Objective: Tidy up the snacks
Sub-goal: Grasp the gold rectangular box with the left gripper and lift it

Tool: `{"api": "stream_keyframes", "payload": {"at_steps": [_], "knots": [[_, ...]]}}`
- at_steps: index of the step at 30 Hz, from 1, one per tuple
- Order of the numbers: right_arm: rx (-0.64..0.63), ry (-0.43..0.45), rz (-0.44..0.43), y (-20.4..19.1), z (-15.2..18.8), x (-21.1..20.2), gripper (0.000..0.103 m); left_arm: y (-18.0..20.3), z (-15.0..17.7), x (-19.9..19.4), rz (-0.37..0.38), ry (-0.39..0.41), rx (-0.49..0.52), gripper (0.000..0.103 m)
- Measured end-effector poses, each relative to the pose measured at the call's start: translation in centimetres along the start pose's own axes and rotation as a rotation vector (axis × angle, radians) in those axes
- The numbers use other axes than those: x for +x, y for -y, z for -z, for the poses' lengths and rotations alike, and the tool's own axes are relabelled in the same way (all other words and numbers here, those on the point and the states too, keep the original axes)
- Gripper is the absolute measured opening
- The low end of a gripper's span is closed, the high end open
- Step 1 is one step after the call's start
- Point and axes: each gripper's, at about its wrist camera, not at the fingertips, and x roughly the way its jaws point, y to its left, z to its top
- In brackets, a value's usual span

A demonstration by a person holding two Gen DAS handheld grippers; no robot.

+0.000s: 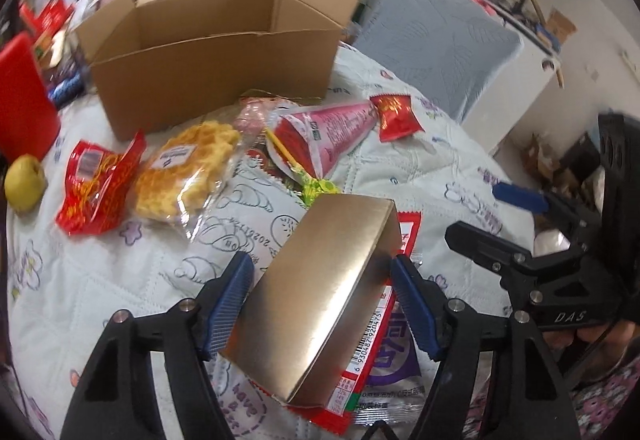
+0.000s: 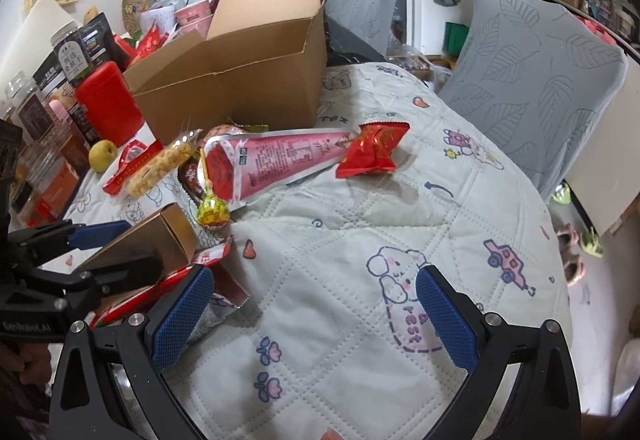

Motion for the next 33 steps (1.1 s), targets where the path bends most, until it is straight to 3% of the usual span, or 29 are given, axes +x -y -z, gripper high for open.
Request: {"api": "stream_keyframes", "payload": {"at_steps": [4, 6, 11, 19, 26, 30, 33], "knots": [[-0.003, -0.008, -0.003, -0.1, 0.0, 0.3, 0.103, 0.6, -0.2, 0.6, -0.032, -0.014, 0.059, 0.072], [-0.004, -0.008, 0.0, -0.1, 0.1, 0.3, 0.103, 0.4, -0.4, 0.7, -0.034, -0.013, 0.043, 0.07], [0.001, -0.005, -0.006, 0.1, 0.3, 0.0, 0.103, 0.3, -0.4, -0.4, -0.004, 0.018, -0.015, 0.051], [-0.005, -0.008, -0.03, -0.3, 0.7, -0.3, 0.103, 0.9, 1.0, -2.3, -0.029, 0.039, -0.054, 0.046], [-0.033, -0.016, -0.061, -1.3, 1.2, -0.3, 0.103, -0.1, 3.5, -3.4, -0.087, 0.022, -0.14, 0.045], [-0.06, -0.024, -0.077, -2.0, 1.5, -0.2, 0.103, -0.2, 4.6, -3.8, -0.192, 0.018, -0.154, 0.045], [-0.081, -0.031, -0.089, -2.5, 1.8, -0.1, 0.103, -0.7, 5.4, -3.3, -0.222, 0.008, -0.17, 0.045]]}}
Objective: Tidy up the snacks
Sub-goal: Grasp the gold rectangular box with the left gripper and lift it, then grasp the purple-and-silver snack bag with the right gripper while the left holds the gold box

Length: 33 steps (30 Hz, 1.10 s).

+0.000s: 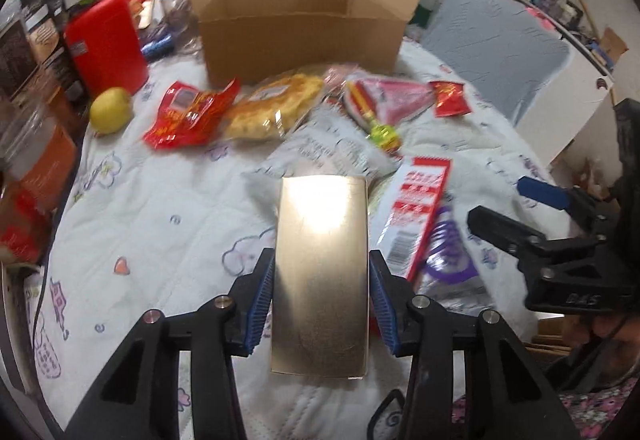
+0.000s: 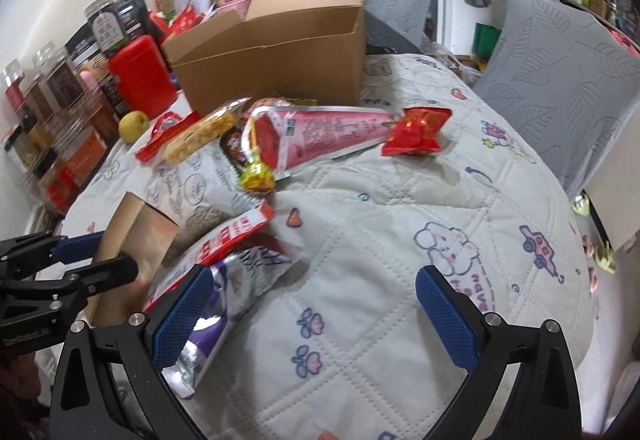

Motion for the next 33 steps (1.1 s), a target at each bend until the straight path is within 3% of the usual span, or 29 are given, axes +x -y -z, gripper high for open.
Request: {"api": "stream_keyframes", "payload": {"at_steps": [5, 9, 13, 19, 23, 25, 33], "knots": [[-0.016, -0.024, -0.027, -0.7, 0.4, 0.5, 0.103, -1.3, 0.7, 2.4, 0.036, -0.081, -0.078, 0.046], [-0.015, -0.049, -0.082, -1.4, 0.7, 1.0, 0.103, -2.9, 1.0, 2.9, 0.089, -0.06, -0.157, 0.046], [-0.01, -0.084, -0.121, -2.1, 0.9, 2.0, 0.101, -2.9, 1.4, 2.3, 0.039, -0.03, -0.14, 0.043], [0.011, -0.138, -0.209, -2.7, 0.8, 3.2, 0.084, -3.0, 1.8, 0.8, 0.02, 0.001, -0.114, 0.043], [0.003, -0.133, -0.215, -3.5, 0.8, 3.7, 0.082, -3.6, 1.8, 0.4, 0.02, 0.017, -0.125, 0.043], [0.015, -0.126, -0.265, -3.7, 0.8, 3.8, 0.062, -3.8, 1.7, 0.3, 0.023, 0.022, -0.133, 0.043], [0.044, -0.077, -0.271, -3.2, 0.9, 2.8, 0.045, -3.7, 1.2, -0.7, 0.024, 0.058, -0.132, 0.043]]}}
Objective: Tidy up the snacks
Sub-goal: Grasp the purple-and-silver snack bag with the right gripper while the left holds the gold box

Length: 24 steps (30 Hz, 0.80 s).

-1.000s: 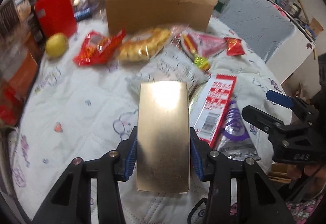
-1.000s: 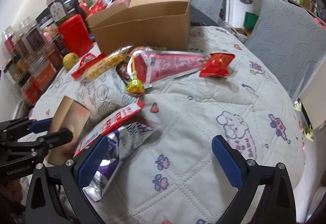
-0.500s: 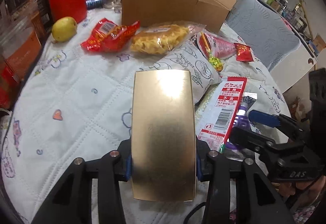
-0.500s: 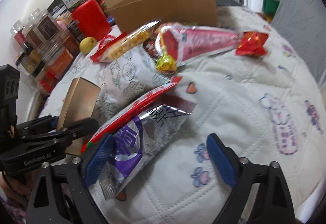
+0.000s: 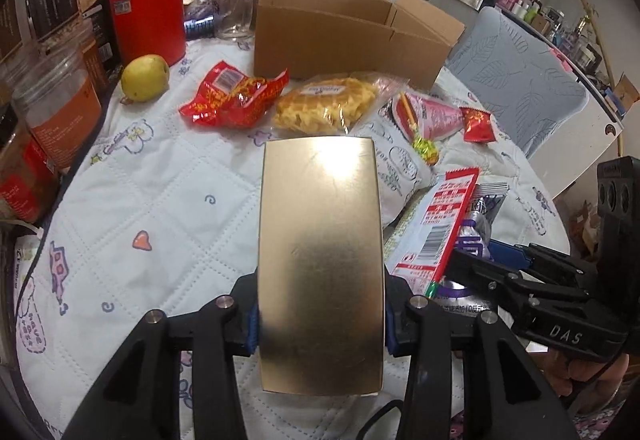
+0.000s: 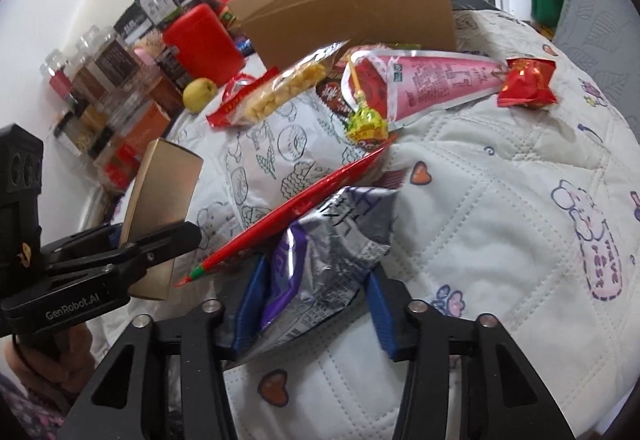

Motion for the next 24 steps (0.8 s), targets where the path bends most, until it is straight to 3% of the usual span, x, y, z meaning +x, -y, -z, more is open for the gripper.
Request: {"api": "stream_keyframes", "payload": {"at_steps": [9, 24], "knots": [[0.013, 0.093, 0.023, 1.1, -0.4, -3.4, 0.036, 1.6, -1.4, -1.4, 0.025, 0.053, 0.035, 0.043], [-0.018, 0.211, 0.01, 1.5, -3.2, -5.9, 0.034, 3.9, -5.6, -1.8, 0.056, 0.131, 0.094, 0.043]]}}
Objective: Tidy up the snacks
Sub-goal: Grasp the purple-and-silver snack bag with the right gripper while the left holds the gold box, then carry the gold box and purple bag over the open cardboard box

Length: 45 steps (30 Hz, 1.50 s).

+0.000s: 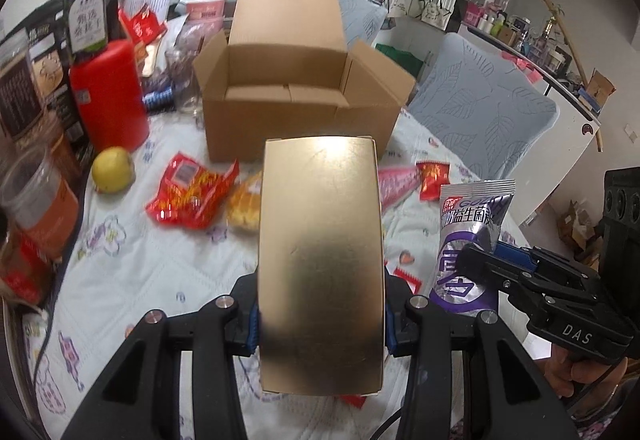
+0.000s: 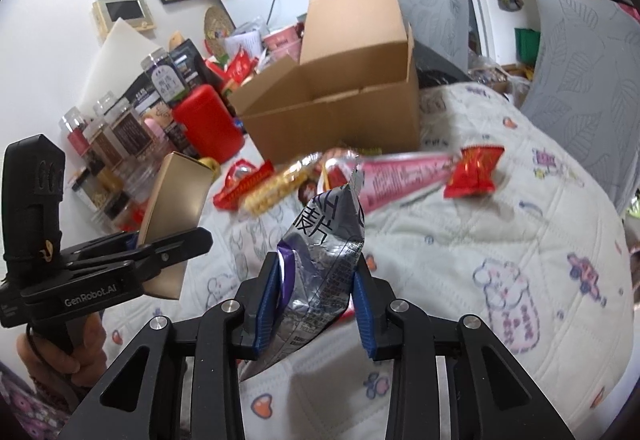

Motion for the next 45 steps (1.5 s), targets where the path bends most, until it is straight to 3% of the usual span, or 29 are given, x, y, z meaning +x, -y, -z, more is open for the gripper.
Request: {"api": "stream_keyframes", "payload": {"at_steps": [18, 24, 45], "knots": [[-0.131, 0.111, -0.013, -0.3, -8.9, 1.4, 0.034, -0.1, -8.5, 0.8, -0.02, 0.143, 0.07, 0.043], [-0.151, 0.133, -0.03, 0.0, -11.9, 2.5, 0.034, -0.7, -11.9, 1.9, -0.035, 0.181, 0.089, 0.043], [-0.219, 0.202, 0.032, 1.8, -22.5, 9.2, 0.034, -2.8, -23.3, 7.8, -0.082, 0.268, 0.107, 0.043]]}}
